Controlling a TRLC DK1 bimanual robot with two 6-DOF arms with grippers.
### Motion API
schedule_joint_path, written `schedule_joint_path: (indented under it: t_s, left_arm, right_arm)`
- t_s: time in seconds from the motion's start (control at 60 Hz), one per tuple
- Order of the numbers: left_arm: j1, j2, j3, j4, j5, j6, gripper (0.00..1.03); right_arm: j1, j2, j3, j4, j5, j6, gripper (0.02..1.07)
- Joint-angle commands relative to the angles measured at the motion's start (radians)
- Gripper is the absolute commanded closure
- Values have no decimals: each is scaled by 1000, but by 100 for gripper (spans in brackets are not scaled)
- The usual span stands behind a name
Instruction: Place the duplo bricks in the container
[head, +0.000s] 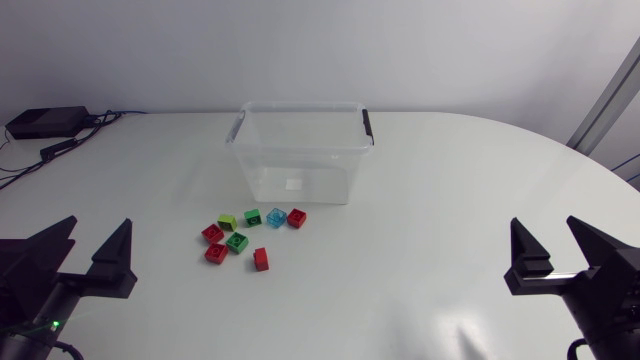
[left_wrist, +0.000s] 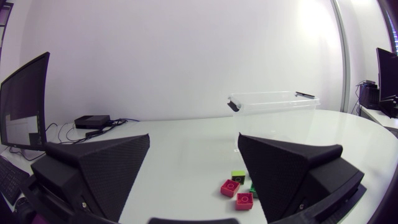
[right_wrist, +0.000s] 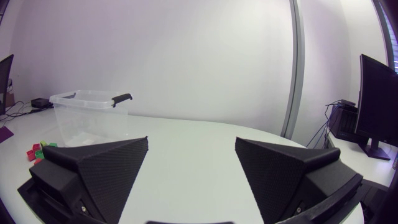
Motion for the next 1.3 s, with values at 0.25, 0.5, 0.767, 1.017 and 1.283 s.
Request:
schedule_joint_path:
  t_s: [0.25, 0.5, 0.767, 1.017, 1.283]
  left_arm:
    - [0, -12, -19, 13, 1, -6, 4]
    - [-4, -12, -19, 16, 1, -6, 4]
    - [-6, -12, 30, -8, 1, 1, 4]
    - [-32, 136, 206, -88, 3, -13, 4]
    - [-64, 590, 461, -200, 3, -30, 9]
  right_arm:
    - [6, -5, -20, -9, -5, -5, 6]
    - [15, -5, -20, -9, -5, 8, 6]
    - [28, -6, -17, -6, 6, 4, 6]
    - [28, 129, 83, 3, 7, 4, 6]
    - [97, 544, 324, -6, -5, 9, 6]
